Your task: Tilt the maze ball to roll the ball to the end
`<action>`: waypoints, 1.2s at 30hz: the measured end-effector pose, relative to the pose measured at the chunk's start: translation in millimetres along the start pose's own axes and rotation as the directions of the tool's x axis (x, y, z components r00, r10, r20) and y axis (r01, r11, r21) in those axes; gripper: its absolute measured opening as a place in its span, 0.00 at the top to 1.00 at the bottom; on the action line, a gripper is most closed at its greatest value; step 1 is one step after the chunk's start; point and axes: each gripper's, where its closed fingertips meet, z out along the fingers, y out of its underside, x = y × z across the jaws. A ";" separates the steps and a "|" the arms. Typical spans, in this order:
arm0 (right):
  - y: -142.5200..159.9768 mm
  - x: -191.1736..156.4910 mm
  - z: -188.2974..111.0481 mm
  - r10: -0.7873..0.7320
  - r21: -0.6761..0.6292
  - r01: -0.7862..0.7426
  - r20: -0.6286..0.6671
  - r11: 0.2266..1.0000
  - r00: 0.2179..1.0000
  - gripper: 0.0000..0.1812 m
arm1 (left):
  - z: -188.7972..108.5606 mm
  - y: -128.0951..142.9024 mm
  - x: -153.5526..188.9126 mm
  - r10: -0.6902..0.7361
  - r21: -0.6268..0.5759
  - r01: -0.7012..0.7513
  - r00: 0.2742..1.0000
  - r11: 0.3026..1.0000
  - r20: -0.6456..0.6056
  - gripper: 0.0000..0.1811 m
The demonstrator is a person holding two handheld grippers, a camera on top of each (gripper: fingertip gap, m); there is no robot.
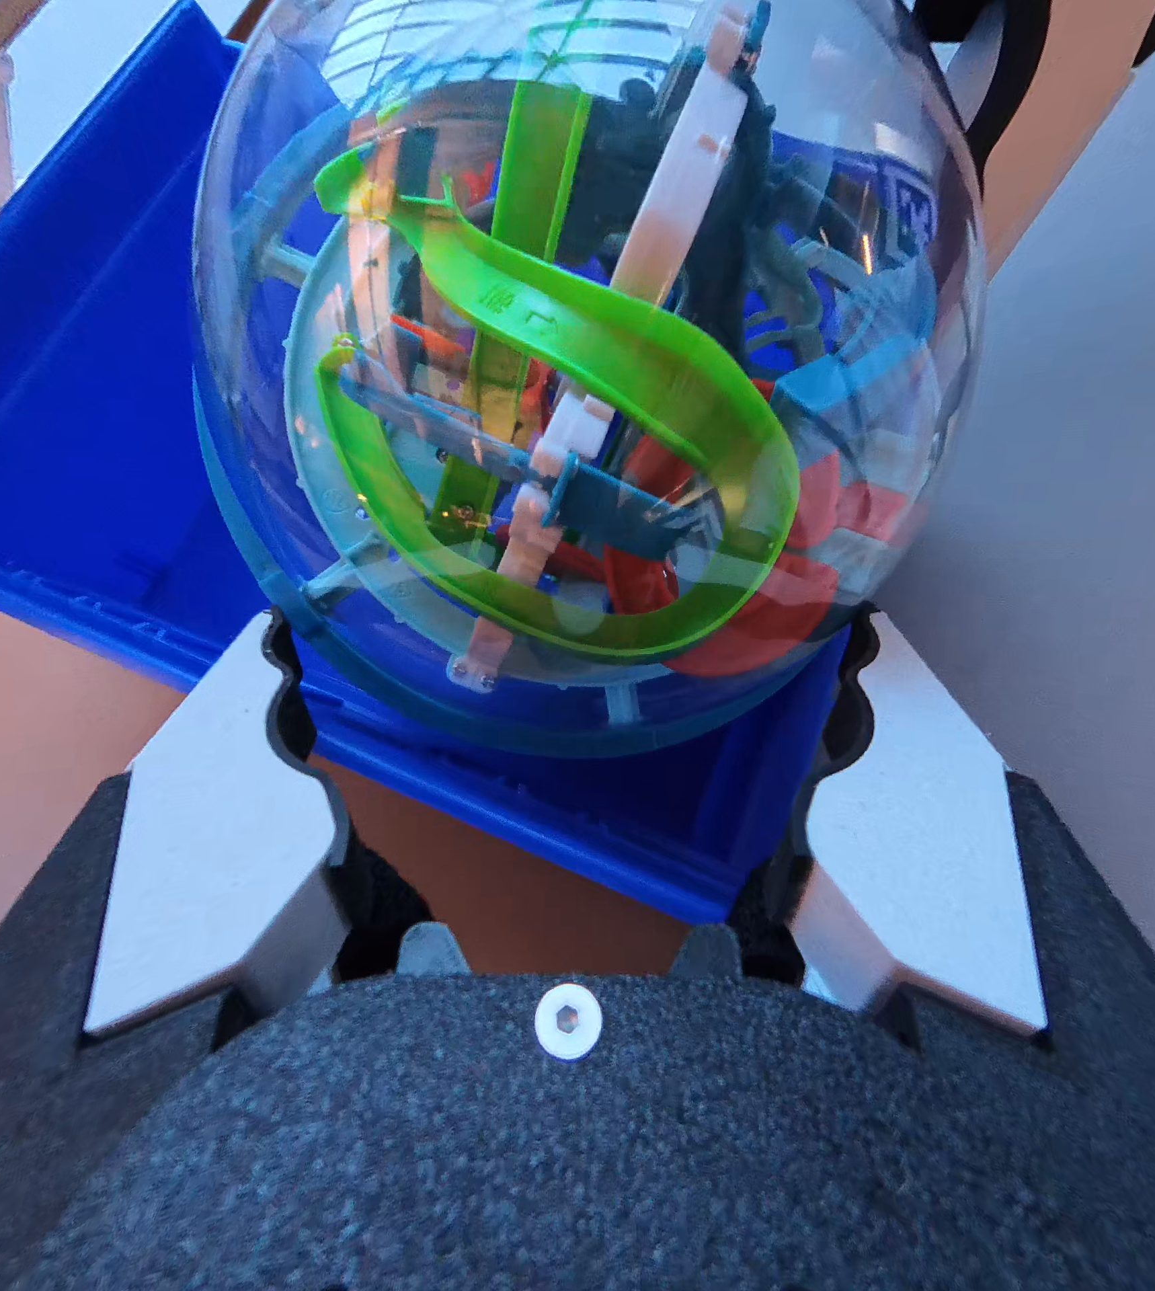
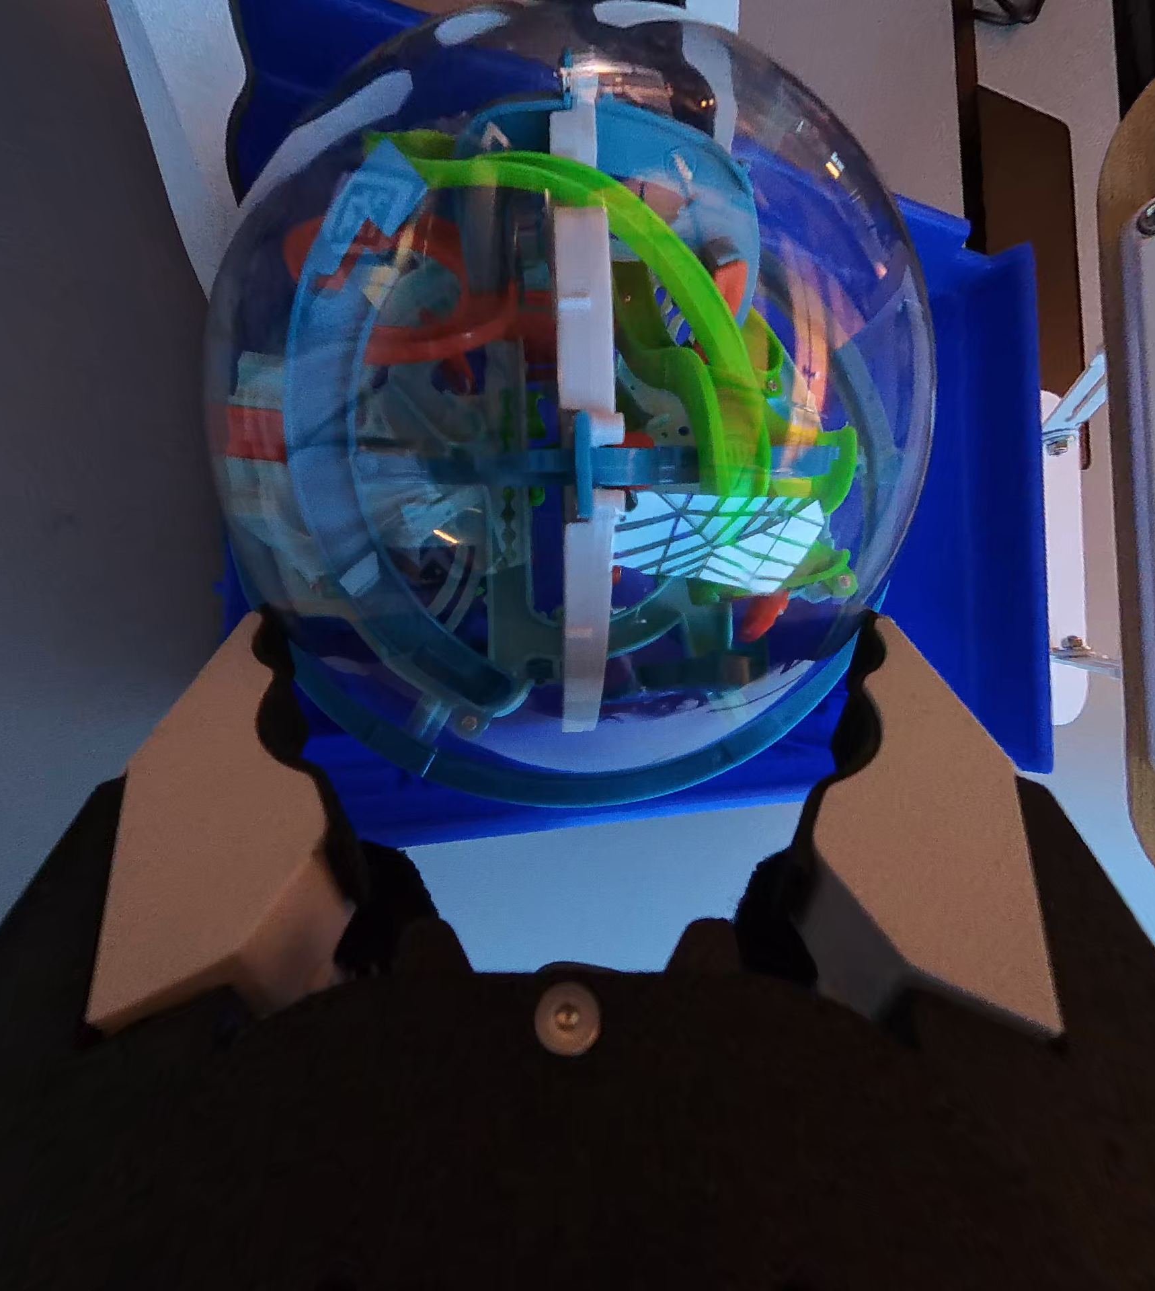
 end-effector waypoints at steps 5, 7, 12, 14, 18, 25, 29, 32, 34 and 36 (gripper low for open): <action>0.5 -5.1 -1.5 0.030 0.022 -0.031 0.019 0.999 0.999 0.16 | -7.7 -5.6 5.0 0.001 0.017 -0.002 1.000 1.000 0.011 0.19; 0.6 -6.0 -2.6 0.032 0.022 -0.033 0.015 0.999 0.999 0.16 | -11.5 -8.8 6.1 0.015 0.019 -0.015 1.000 1.000 0.028 0.19; -0.5 -7.1 -4.5 0.041 0.038 -0.042 0.014 0.998 0.999 0.16 | -17.5 -13.4 7.8 0.038 0.018 -0.039 0.998 0.999 0.051 0.19; -2.6 -8.0 -6.2 0.037 0.038 -0.037 0.007 0.999 0.999 0.16 | -18.4 -13.0 8.8 0.039 0.018 -0.040 0.998 0.999 0.050 0.19; -9.0 -9.4 -12.6 0.026 0.053 -0.026 -0.001 0.998 1.000 0.16 | -21.8 -15.2 12.1 0.037 0.037 -0.039 0.998 0.999 0.051 0.18; -18.2 -11.5 -21.9 0.016 0.070 -0.015 -0.013 0.997 1.000 0.16 | -33.0 -22.6 17.4 0.047 0.060 -0.051 0.996 0.997 0.074 0.18; -24.2 -15.4 -29.3 0.012 0.080 -0.010 -0.018 0.997 1.000 0.17 | -42.3 -28.2 23.7 0.055 0.069 -0.061 0.994 0.996 0.091 0.18; -29.0 -21.5 -36.0 0.007 0.082 -0.006 -0.021 0.997 1.000 0.17 | -49.4 -31.2 31.4 0.059 0.071 -0.066 0.993 0.995 0.101 0.18; -32.1 -26.7 -40.8 0.005 0.083 -0.003 -0.024 0.997 1.000 0.17 | -53.4 -32.6 37.8 0.059 0.078 -0.068 0.993 0.995 0.104 0.18; -34.8 -32.9 -45.5 -0.001 0.081 0.003 -0.027 0.997 1.000 0.17 | -56.3 -32.7 45.1 0.058 0.079 -0.067 0.993 0.995 0.105 0.18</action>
